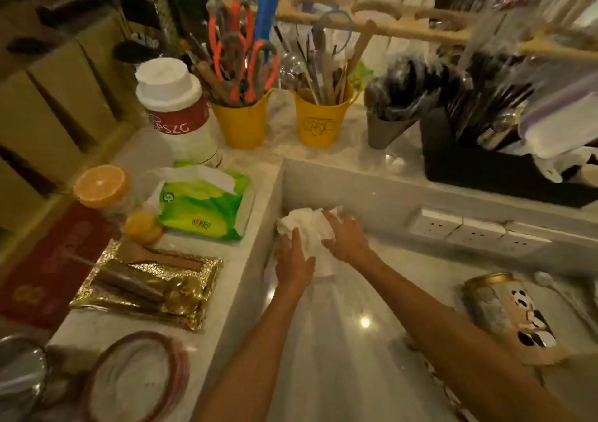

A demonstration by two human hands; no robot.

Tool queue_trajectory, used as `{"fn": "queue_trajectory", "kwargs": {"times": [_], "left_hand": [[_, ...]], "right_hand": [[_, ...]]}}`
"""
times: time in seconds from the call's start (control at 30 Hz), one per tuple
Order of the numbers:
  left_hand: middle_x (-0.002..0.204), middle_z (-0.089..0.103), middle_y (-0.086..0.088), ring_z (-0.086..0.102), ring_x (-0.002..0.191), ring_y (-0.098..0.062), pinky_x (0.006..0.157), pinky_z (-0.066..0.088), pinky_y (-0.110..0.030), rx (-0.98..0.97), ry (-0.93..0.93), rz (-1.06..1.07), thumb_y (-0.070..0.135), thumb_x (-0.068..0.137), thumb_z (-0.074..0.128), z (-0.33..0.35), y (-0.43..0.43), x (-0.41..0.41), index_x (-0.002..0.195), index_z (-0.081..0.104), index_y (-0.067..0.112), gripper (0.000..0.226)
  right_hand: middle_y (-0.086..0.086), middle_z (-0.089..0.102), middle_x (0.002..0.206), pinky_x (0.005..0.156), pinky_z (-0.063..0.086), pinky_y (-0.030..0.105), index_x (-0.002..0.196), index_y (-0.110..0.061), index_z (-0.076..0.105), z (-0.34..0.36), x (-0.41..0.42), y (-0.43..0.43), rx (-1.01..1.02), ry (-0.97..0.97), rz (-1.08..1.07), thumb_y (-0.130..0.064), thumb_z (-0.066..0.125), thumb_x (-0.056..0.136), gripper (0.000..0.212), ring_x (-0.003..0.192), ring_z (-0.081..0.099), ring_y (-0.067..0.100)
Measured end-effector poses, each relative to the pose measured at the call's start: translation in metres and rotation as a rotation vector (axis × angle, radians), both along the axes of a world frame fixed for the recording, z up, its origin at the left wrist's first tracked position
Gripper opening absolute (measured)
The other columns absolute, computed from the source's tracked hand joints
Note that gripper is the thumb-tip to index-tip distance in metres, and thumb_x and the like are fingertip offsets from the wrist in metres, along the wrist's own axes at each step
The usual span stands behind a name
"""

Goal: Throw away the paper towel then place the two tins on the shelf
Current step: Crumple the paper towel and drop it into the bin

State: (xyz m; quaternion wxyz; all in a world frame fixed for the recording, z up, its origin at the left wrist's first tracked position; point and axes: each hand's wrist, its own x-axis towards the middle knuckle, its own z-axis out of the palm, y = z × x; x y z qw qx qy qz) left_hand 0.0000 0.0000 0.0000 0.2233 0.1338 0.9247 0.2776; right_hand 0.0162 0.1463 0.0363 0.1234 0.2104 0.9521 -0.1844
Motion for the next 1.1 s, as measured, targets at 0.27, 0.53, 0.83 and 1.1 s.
{"fn": "queue_trajectory", "kwargs": {"times": [0.27,0.53,0.83,1.1], "left_hand": [[0.142,0.053,-0.010,0.045,0.132,-0.031,0.109,0.034,-0.036,0.120,-0.076,0.094,0.025,0.088,0.070,-0.030,-0.011,0.013,0.127,0.060,0.011,0.042],[0.138,0.058,-0.011,0.057,0.126,-0.025,0.109,0.047,-0.040,0.574,-0.731,0.225,0.017,0.090,0.072,-0.007,-0.117,0.153,0.134,0.053,0.012,0.048],[0.125,0.069,-0.001,0.069,0.110,-0.018,0.095,0.058,-0.041,0.658,-0.867,0.284,0.025,0.084,0.079,0.026,-0.214,0.286,0.130,0.056,0.028,0.051],[0.112,0.076,-0.001,0.073,0.102,-0.021,0.079,0.061,-0.033,0.714,-1.098,0.386,0.006,0.090,0.068,0.027,-0.252,0.291,0.122,0.063,0.027,0.038]], "right_hand": [[0.015,0.046,0.142,0.106,0.042,0.045,0.140,-0.019,0.049,-0.041,0.025,-0.035,-0.231,-0.117,-0.100,-0.031,0.062,0.091,0.052,0.131,0.045,0.037],[0.008,0.070,0.111,0.086,0.061,0.047,0.110,-0.021,0.063,-0.019,0.233,-0.109,-0.989,-0.032,-0.583,-0.028,0.077,0.084,0.030,0.097,0.071,0.021],[0.000,0.069,0.123,0.091,0.058,0.043,0.128,-0.032,0.059,0.017,0.362,-0.195,-1.389,-0.060,-0.526,-0.022,0.080,0.081,0.052,0.113,0.068,0.025],[-0.019,0.025,0.143,0.081,0.047,0.018,0.149,-0.055,0.016,0.024,0.392,-0.232,-0.828,-0.063,-0.347,-0.046,0.078,0.078,0.094,0.118,0.049,0.010]]}}
